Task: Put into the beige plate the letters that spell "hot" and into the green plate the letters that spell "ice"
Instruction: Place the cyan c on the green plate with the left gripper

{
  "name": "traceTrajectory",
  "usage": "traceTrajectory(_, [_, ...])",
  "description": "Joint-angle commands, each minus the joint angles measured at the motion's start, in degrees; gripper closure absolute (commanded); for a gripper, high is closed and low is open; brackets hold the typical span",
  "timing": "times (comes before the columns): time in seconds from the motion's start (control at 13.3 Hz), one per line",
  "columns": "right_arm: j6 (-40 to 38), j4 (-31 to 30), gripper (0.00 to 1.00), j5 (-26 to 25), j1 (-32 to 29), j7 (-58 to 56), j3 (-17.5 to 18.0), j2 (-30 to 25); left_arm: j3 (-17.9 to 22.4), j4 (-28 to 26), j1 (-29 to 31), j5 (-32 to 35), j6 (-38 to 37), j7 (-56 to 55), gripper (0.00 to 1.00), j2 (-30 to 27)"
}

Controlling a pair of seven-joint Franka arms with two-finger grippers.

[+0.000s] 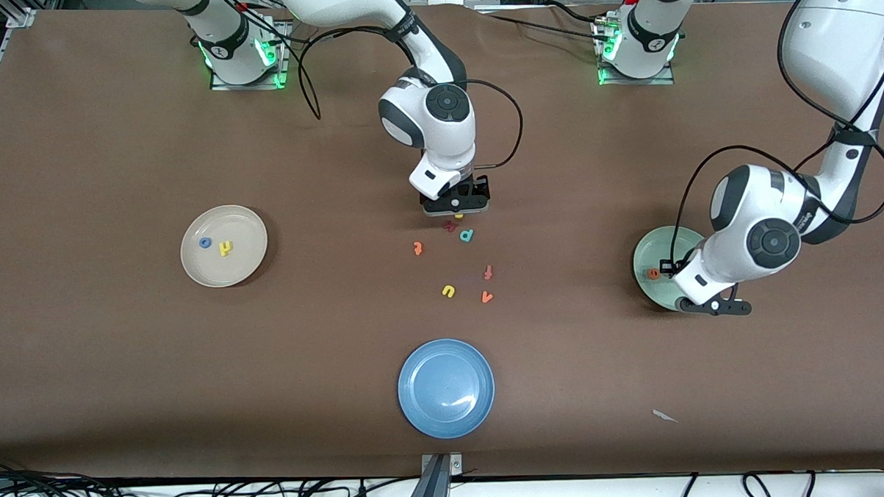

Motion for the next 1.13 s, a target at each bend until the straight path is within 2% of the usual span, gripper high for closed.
traceTrajectory(0.0, [-0.7,-0.2,0.01,-1.1,0.6,1.0,-0.4,-1.5,-1.0,-8.1,4.3,2.4,6.1,2.6,0.84,-4.9])
traceTrajectory(0.15, [-1.0,-0.2,0.01,-1.1,0.6,1.0,-0.5,-1.7,-1.2,-11.6,5.9,2.3,10.4,3.3,0.84,-5.9])
traceTrajectory(0.3, [-1.1,-0.3,0.01,-1.5,0.7,1.2,-0.9,-1.7,-1.2,-12.4,6.1,2.3,10.9,3.3,0.83,-5.9])
traceTrajectory(0.38, [-1.1,-0.3,0.01,-1.5,0.7,1.2,-1.0,-1.7,-1.2,-12.4,6.1,2.4,10.9,3.3,0.71,-5.9])
traceTrajectory(0.45, [-1.1,-0.3,0.01,-1.5,0.7,1.2,-1.0,-1.8,-1.2,-12.1,6.0,2.3,10.6,3.5,0.2,-5.8])
traceTrajectory(0.53, [-1.1,-0.3,0.01,-1.5,0.7,0.8,-1.3,-2.8,-1.2,-11.8,6.0,2.3,10.2,3.6,0.0,-5.9])
traceTrajectory(1.05, [-1.1,-0.3,0.01,-1.5,0.7,0.6,-1.8,-3.5,-1.4,-10.9,5.6,2.2,9.8,3.1,0.0,-6.7])
